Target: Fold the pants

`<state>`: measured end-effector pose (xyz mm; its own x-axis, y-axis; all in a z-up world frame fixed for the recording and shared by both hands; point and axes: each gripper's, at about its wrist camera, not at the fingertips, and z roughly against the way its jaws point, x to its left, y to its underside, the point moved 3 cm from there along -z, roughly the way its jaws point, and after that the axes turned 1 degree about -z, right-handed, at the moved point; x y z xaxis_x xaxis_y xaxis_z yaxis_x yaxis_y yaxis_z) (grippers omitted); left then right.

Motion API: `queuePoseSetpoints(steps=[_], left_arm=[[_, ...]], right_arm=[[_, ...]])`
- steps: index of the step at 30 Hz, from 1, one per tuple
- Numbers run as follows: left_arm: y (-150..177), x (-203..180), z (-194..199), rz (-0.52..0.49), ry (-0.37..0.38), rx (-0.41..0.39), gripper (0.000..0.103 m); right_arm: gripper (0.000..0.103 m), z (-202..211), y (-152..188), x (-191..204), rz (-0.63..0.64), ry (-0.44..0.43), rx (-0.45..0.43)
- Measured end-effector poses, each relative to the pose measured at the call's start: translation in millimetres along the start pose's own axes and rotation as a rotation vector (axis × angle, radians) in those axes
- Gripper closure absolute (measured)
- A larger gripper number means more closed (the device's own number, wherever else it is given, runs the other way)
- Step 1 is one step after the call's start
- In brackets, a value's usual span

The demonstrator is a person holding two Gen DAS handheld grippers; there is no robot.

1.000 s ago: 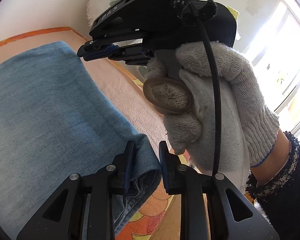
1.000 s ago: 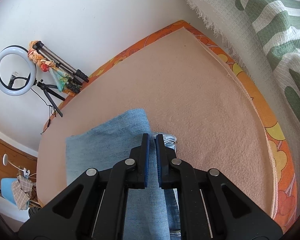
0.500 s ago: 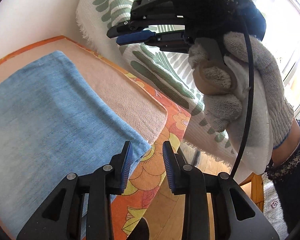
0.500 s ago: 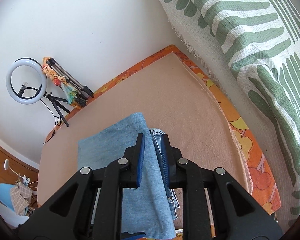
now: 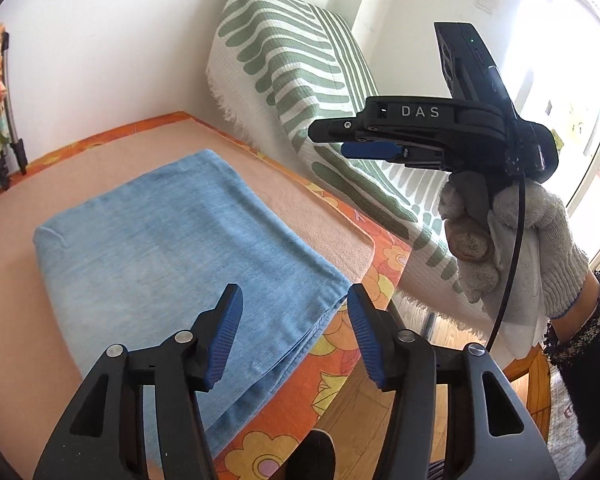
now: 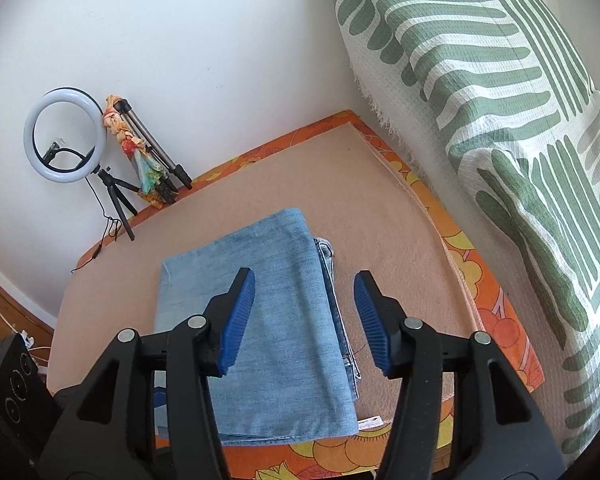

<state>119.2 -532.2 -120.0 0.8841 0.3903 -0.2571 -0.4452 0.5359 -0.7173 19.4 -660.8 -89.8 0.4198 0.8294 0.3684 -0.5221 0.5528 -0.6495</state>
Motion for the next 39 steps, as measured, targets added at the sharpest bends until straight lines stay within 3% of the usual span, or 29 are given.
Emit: queuePoseSetpoints(steps=[3, 5, 9, 12, 24, 31, 39], left_arm=[[5, 24, 8, 0.058, -0.005, -0.01, 0.045], [8, 42, 14, 0.108, -0.008, -0.007, 0.045], [14, 83, 21, 0.205, -0.026, -0.004, 0.045], [19, 112, 19, 0.279, -0.034, 0.014, 0.045], [41, 181, -18, 0.537, 0.022, 0.101, 0.044], [47, 194, -33, 0.569, 0.039, 0.115, 0.044], [45, 197, -39, 0.545, 0.062, 0.109, 0.044]], right_arm=[[0.042, 0, 5, 11, 0.051, 0.009, 0.002], [0.031, -3, 8, 15, 0.062, 0.003, 0.001], [0.021, -11, 14, 20, 0.094, -0.014, -0.005], [0.013, -25, 19, 18, 0.105, -0.035, 0.039], [0.013, -102, 30, -28, -0.025, -0.126, 0.251], [0.013, -131, 38, -47, -0.054, -0.189, 0.312], [0.013, -139, 39, -47, -0.073, -0.332, 0.319]])
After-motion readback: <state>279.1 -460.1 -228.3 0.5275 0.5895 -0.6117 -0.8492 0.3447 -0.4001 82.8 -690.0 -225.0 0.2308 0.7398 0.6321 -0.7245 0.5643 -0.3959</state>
